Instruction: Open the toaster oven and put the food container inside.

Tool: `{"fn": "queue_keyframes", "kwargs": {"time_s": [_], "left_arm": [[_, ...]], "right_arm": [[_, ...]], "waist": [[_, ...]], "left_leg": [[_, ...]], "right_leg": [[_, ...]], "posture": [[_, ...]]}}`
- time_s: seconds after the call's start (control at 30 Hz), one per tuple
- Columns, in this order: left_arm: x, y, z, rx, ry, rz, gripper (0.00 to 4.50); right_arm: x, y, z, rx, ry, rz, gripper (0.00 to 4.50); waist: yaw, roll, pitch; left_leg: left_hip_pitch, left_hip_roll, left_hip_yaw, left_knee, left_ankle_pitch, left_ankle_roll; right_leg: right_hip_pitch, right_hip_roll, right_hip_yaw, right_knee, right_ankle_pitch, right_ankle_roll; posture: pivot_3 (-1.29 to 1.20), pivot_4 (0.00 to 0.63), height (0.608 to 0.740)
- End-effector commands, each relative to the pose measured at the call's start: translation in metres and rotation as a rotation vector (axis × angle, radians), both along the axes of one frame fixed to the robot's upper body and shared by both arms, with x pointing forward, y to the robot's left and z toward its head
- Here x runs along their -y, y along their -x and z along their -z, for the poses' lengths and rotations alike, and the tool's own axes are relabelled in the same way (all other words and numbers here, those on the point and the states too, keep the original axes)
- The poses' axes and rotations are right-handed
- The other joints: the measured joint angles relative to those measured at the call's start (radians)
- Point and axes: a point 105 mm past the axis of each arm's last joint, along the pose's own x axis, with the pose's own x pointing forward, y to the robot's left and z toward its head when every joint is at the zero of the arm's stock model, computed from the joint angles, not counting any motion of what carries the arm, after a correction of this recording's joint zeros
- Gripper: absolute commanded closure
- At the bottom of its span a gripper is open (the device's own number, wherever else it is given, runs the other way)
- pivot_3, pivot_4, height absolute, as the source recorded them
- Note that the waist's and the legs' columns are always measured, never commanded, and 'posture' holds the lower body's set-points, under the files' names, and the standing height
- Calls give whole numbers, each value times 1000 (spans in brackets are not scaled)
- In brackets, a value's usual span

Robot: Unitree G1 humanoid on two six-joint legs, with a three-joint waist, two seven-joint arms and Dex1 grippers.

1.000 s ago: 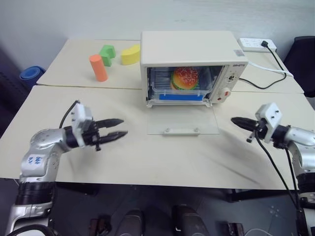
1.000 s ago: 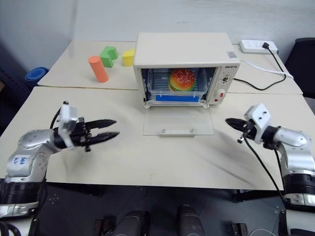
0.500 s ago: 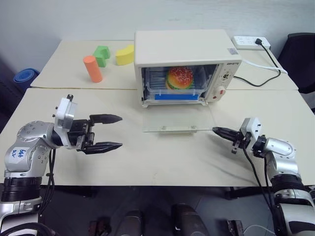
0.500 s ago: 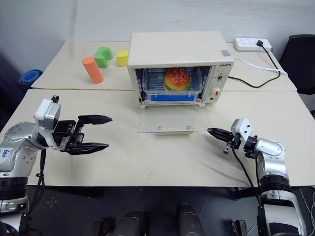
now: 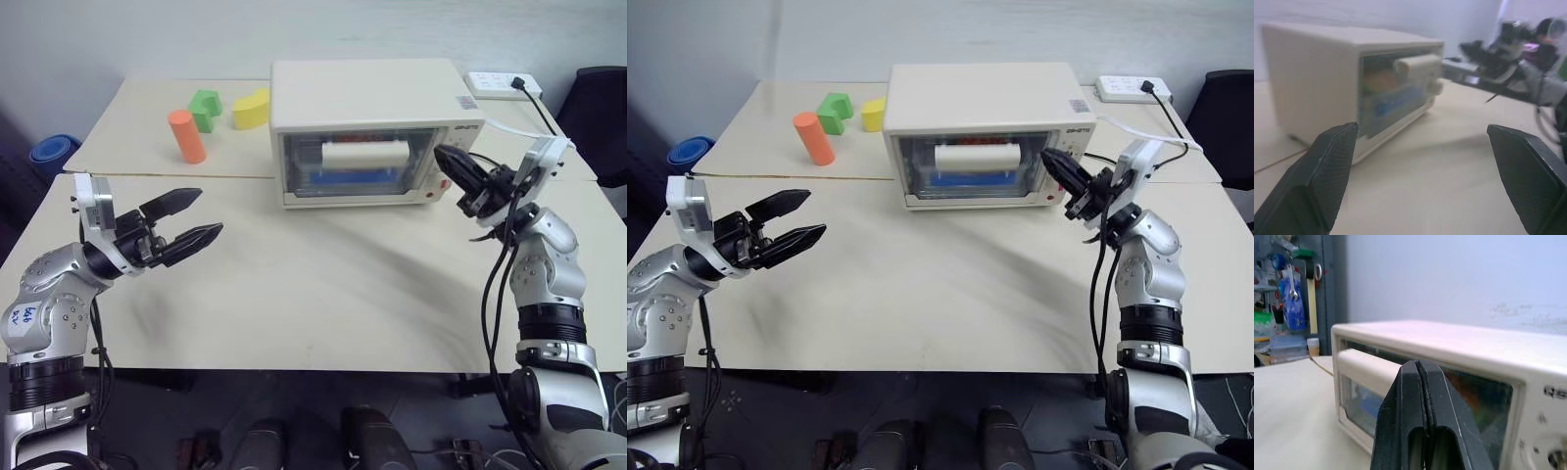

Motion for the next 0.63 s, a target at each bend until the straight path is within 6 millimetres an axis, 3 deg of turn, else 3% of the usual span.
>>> {"fn": "queue_keyframes", "kwargs": {"time_s": [0.03,0.23,0.43,0.63], "left_arm": [[-10,3,11,-6,-80,-49,0],[-28,25,41,-80,-232,-34,0],[-39,47,73,-110,-394,-54,0],[-36,41,74,-64,-401,-113,0]], "right_arm": [[4,21,-2,33,121,-42,4112],[0,72,39,-13,395,-169,2194],[8,98,76,-98,485,-223,198],[7,105,100,-120,496,-204,43]], "waist": [[6,0,0],[16,0,0],[18,0,0],[22,1,0]], "left_leg": [[-1,0,0,-1,0,1],[-3,-1,0,-1,-4,4],[2,0,2,-3,-7,9],[3,1,1,-4,-5,9]], "right_leg": [[0,0,0,0,0,0],[-1,-1,0,-3,0,0],[3,-1,1,-9,0,0],[3,-2,0,-8,0,0]], "posture": [[0,150,740],[0,150,740],[0,150,740],[0,150,740]]}}
